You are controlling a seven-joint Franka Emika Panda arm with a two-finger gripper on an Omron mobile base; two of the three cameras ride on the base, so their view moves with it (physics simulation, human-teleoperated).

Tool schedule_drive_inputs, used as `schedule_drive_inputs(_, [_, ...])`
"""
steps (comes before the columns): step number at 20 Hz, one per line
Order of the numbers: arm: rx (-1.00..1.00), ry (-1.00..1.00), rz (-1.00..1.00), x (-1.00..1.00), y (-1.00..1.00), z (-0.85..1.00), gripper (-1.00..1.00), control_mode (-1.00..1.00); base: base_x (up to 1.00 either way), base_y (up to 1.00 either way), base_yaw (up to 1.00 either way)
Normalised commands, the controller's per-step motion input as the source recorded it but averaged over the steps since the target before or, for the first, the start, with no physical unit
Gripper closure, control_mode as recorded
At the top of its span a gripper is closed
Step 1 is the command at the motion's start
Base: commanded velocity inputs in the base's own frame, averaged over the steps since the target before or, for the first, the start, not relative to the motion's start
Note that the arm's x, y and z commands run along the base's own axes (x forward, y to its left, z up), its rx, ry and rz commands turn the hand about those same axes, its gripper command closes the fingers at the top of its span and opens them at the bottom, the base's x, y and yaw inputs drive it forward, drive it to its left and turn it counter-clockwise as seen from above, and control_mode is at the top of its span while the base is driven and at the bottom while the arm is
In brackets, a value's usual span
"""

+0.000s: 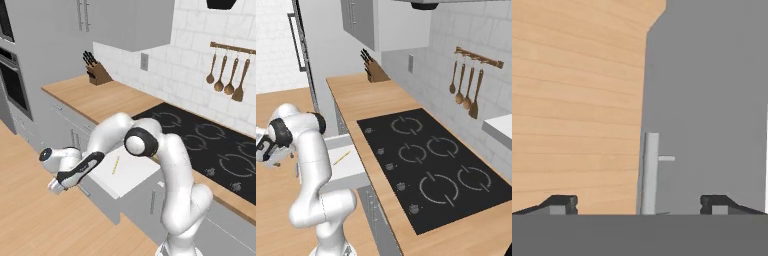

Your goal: Take a straw from the drawer in front and place it inside the glass cup on the dining counter.

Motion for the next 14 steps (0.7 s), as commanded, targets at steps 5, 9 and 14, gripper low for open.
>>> schedule_drive_inputs(5, [0.3, -0.07, 0.0, -0.04, -0.9, 1.0, -1.0, -1.0, 0.0, 0.0, 0.0])
schedule_drive_inputs(9, [0.21, 0.01, -0.01, 0.49, -0.98, 0.78, -1.0, -1.0, 0.0, 0.0, 0.0])
schedule_drive_inputs(14, [0.1, 0.07, -0.01, 0.86, -0.71, 0.09, -1.0, -1.0, 0.0, 0.0, 0.0])
